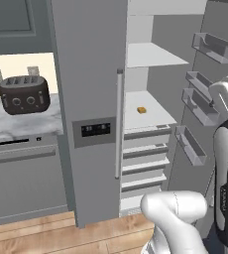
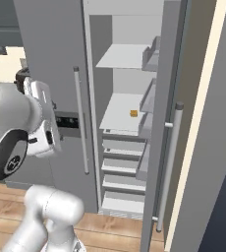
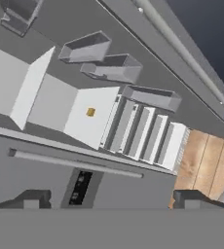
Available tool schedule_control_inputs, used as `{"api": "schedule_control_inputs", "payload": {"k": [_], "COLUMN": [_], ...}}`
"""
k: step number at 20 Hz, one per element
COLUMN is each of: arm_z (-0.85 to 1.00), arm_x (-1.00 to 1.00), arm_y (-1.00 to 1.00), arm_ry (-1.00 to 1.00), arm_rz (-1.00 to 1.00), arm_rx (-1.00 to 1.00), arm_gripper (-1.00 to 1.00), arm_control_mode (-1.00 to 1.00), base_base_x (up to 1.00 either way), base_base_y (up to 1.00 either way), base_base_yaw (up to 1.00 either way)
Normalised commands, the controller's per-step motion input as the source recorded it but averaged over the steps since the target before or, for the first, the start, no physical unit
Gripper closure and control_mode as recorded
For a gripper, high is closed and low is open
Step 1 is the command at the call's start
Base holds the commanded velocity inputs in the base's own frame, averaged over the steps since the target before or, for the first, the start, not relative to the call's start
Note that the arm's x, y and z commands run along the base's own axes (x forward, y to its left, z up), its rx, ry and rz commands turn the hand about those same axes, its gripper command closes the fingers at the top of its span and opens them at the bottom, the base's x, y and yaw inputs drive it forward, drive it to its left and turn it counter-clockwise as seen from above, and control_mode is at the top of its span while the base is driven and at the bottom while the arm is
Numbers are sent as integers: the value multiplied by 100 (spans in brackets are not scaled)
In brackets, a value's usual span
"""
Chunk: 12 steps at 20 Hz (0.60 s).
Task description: There's a steak in the fridge that needs to be moved to the freezer for freezing. Pick up the steak from the fridge, place it on any shelf in the freezer, and close the fridge and freezer doors when done.
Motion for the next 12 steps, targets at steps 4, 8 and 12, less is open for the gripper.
{"api": "schedule_control_inputs", "payload": {"k": [4, 8, 12], "arm_z": [-98, -45, 2], "arm_x": [36, -6, 0], "arm_y": [-5, -13, -59], "arm_ry": [-38, -40, -6], "arm_rz": [5, 5, 1], "arm_rx": [22, 32, 38], "arm_gripper": [-100, -100, -100], "arm_control_mode": [-100, -100, -100], "base_base_x": [0, 0, 0], "base_base_y": [0, 0, 0], "base_base_yaw": [0, 0, 0]}}
